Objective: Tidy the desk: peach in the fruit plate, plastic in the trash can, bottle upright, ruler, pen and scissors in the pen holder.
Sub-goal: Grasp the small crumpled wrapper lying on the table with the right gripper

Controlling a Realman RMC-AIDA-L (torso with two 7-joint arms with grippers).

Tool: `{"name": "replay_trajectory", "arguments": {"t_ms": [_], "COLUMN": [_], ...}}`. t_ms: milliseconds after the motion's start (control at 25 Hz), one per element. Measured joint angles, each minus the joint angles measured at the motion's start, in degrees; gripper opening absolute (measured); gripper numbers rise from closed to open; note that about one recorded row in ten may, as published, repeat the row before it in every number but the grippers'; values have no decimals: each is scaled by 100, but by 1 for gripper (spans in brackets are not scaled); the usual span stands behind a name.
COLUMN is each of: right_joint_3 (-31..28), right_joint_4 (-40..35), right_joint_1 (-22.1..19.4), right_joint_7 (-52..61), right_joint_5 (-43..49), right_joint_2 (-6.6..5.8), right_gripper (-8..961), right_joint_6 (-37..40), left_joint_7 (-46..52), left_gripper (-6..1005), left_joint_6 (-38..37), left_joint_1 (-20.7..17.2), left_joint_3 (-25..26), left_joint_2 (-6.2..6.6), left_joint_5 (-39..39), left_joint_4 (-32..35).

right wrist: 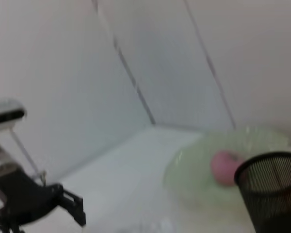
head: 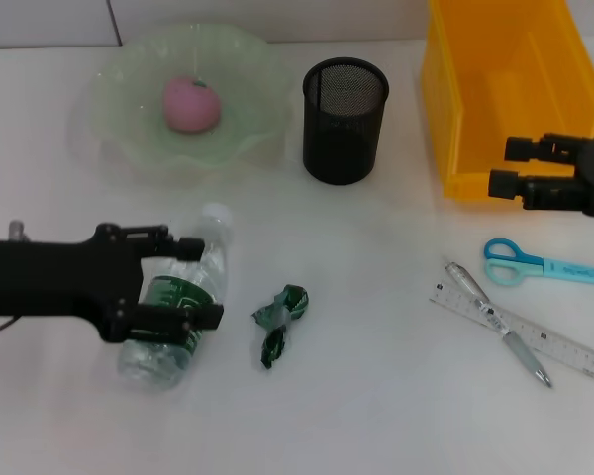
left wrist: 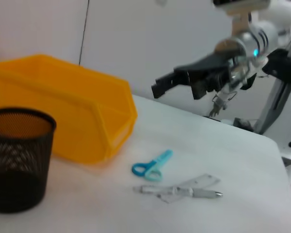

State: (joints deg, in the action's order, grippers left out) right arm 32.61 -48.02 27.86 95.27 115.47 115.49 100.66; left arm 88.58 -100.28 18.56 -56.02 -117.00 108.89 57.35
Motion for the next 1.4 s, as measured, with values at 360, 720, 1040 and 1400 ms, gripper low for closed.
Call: {"name": "replay_trajectory", "arguments": {"t_ms": [360,720,1040,1400], "right_joint_3": [2456,4338,4826,4921], "right_joint_4": [-2589,-2034,-1110,412], "right_joint_1": [838,1792,2139,2832], "right_joint_7": [2066,2057,1067,154], "right_joint_5": [1408,2358,1694,1078], "right_joint_2": [143,388,394,416], "right_gripper": [816,816,817,816], "right_joint_6": [413,-381,-860,-1502], "left_joint_7": [-144,-101,-86,-98], "left_gripper": [839,835,831,827], "left_joint_6": [-176,-250,-386,-425], "left_joint_1": [-12,-17,-29,-28], "left_joint_3": [79,83,145,260], "left_joint_2": [46,111,215,222], "left_joint_5": [-3,-3,-5,-9], "left_joint_4": [-340,-358,-373,-445]}}
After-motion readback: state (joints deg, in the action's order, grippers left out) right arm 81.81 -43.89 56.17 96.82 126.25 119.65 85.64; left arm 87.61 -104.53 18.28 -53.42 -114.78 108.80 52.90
